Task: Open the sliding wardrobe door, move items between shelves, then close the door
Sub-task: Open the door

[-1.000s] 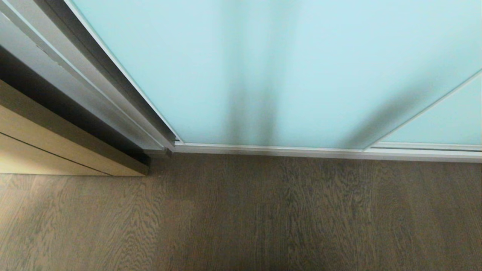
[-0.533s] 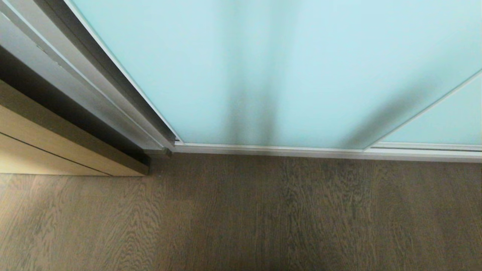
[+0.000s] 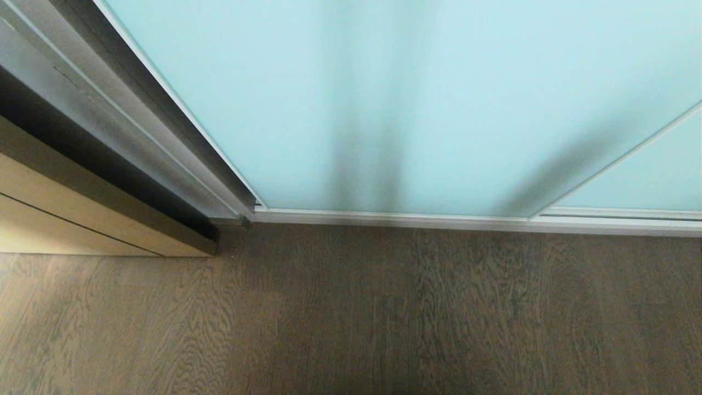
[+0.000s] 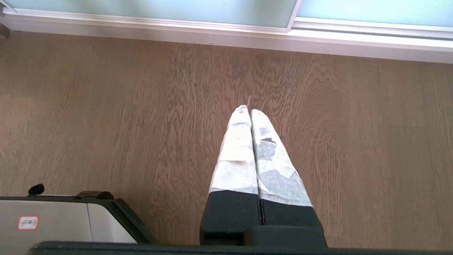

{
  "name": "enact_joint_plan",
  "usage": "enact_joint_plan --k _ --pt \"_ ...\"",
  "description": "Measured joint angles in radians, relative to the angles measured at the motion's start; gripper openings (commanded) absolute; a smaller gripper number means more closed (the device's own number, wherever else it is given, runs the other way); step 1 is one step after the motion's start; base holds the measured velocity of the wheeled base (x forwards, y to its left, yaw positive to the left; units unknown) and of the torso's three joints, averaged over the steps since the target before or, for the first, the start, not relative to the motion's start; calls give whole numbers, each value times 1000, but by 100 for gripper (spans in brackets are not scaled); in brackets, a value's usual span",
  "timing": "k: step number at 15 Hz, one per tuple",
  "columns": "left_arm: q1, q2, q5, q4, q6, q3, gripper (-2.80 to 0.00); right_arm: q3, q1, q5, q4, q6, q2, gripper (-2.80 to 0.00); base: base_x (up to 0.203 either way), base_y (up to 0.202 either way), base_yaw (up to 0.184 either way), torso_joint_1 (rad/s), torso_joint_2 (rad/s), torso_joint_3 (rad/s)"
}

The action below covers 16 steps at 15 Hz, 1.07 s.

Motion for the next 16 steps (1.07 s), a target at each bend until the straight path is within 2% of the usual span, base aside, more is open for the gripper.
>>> enact_joint_plan --k 3,5,10,16 --pt "1 229 43 -180 12 -195 -280 0 0 0 0 0 0 -280 0 0 0 0 0 0" --pt "3 404 75 -353 22 -281 -280 0 0 0 -1 0 0 -280 0 0 0 0 0 0" --pt "8 758 117 -836 46 -361 -280 0 0 0 0 0 1 -280 0 0 0 0 0 0" --pt "8 966 118 -1041 36 -376 -280 0 0 0 0 0 1 -280 0 0 0 0 0 0"
